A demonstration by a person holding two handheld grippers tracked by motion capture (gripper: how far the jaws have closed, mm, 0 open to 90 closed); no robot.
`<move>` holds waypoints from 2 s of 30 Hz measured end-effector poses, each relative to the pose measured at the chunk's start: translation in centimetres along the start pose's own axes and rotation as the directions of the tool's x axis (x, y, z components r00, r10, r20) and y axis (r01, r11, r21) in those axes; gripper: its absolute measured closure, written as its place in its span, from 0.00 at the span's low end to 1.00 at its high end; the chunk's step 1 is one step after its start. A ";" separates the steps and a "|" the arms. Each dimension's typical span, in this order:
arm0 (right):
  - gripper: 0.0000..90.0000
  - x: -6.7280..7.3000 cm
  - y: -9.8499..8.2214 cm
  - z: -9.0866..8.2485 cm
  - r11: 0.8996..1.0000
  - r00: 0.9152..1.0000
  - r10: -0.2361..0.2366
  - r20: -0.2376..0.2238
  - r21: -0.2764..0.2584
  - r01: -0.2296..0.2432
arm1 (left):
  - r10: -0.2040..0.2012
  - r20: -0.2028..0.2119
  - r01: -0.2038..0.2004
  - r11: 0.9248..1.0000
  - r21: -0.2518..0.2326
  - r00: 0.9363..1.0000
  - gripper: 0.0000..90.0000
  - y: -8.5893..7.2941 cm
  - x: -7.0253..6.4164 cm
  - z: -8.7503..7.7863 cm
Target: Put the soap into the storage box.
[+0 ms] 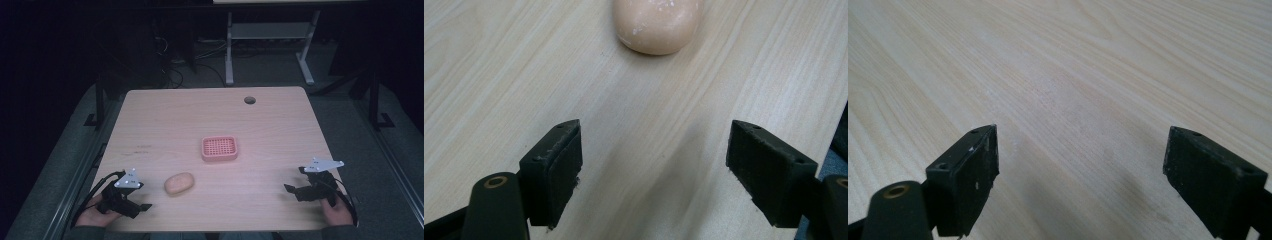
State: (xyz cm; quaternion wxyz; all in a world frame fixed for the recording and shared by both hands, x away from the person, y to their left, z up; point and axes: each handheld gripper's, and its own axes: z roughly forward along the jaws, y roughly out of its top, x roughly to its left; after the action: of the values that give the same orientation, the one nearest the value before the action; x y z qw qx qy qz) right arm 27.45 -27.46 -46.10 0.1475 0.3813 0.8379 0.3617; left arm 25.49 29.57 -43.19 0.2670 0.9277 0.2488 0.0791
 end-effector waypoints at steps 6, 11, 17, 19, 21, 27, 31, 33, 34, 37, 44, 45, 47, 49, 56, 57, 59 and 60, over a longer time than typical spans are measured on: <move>0.16 0.0 0.0 0.0 1.000 1.000 0.001 0.001 0.001 -0.001 | 0.008 0.005 -0.008 1.000 -0.003 1.000 0.24 0.4 -0.2 0.1; 0.16 0.1 0.0 0.0 1.000 1.000 -0.003 0.001 0.001 0.003 | 0.026 0.012 -0.026 1.000 -0.001 1.000 0.24 1.0 -0.4 0.4; 0.16 0.1 0.1 0.0 1.000 1.000 -0.003 0.001 -0.002 0.003 | 0.049 0.022 -0.049 0.999 -0.005 0.999 0.24 2.0 -0.8 0.8; 0.16 0.1 0.1 0.0 1.000 1.000 -0.005 0.000 0.000 0.005 | 0.051 0.023 -0.051 0.999 -0.003 0.998 0.24 2.1 -0.8 0.9; 0.16 0.1 0.1 0.0 1.000 1.000 -0.007 -0.001 -0.003 0.007 | 0.056 0.027 -0.056 0.998 0.002 0.998 0.24 2.4 -0.7 1.0; 0.16 0.1 0.1 0.0 1.000 1.000 -0.005 -0.003 -0.004 0.005 | 0.058 0.029 -0.058 0.998 0.001 0.998 0.24 2.6 -0.7 1.3; 0.16 0.2 0.1 0.0 1.000 1.000 -0.007 -0.005 -0.001 0.007 | 0.058 0.032 -0.058 0.998 0.004 0.998 0.24 2.8 -0.7 1.3; 0.16 0.2 0.2 0.1 1.000 1.000 -0.009 -0.006 -0.002 0.009 | 0.061 0.034 -0.061 0.998 0.002 0.998 0.24 2.9 -0.7 1.4; 0.16 0.2 0.2 0.1 1.000 1.000 -0.011 -0.005 -0.001 0.011 | 0.062 0.034 -0.062 0.998 0.004 0.997 0.24 2.9 -0.6 1.4; 0.16 0.2 0.2 0.1 1.000 1.000 -0.011 -0.007 -0.002 0.011 | 0.062 0.036 -0.062 0.998 0.001 0.997 0.24 3.2 -0.6 1.6; 0.16 0.3 0.2 0.0 1.000 1.000 -0.012 -0.008 0.001 0.012 | 0.069 0.040 -0.070 0.998 0.007 0.997 0.24 4.0 -0.5 2.1; 0.16 0.3 0.2 0.0 1.000 1.000 -0.012 -0.008 0.001 0.012 | 0.069 0.040 -0.070 0.998 0.007 0.997 0.24 4.0 -0.5 2.1; 0.16 0.3 0.2 0.1 1.000 1.000 -0.012 -0.009 0.001 0.012 | 0.073 0.039 -0.073 0.997 0.007 0.997 0.24 4.1 -0.4 2.2; 0.16 0.3 0.2 0.1 1.000 1.000 -0.013 -0.009 0.001 0.013 | 0.068 0.040 -0.069 0.998 0.008 0.997 0.24 4.2 -0.4 2.3; 0.16 0.3 0.2 0.1 1.000 1.000 -0.011 -0.008 0.001 0.011 | 0.067 0.038 -0.068 0.998 0.010 0.997 0.24 4.3 -0.3 2.4; 0.16 0.3 0.2 0.1 1.000 1.000 -0.010 -0.009 0.000 0.010 | 0.071 0.038 -0.071 0.997 0.013 0.997 0.24 4.4 -0.3 2.4; 0.16 0.3 0.2 0.1 1.000 1.000 -0.011 -0.009 0.001 0.011 | 0.066 0.039 -0.067 0.998 0.015 0.997 0.24 4.4 -0.3 2.4; 0.16 0.3 0.2 0.1 1.000 1.000 -0.011 -0.010 0.001 0.011 | 0.068 0.041 -0.069 0.998 0.015 0.997 0.24 4.5 -0.3 2.5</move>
State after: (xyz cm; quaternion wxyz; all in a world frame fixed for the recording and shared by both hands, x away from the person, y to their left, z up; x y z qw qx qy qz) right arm 27.41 -27.11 -46.01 0.1454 0.3749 0.8408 0.3623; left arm 27.81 25.04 -42.91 0.2614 0.9392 0.2120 0.0674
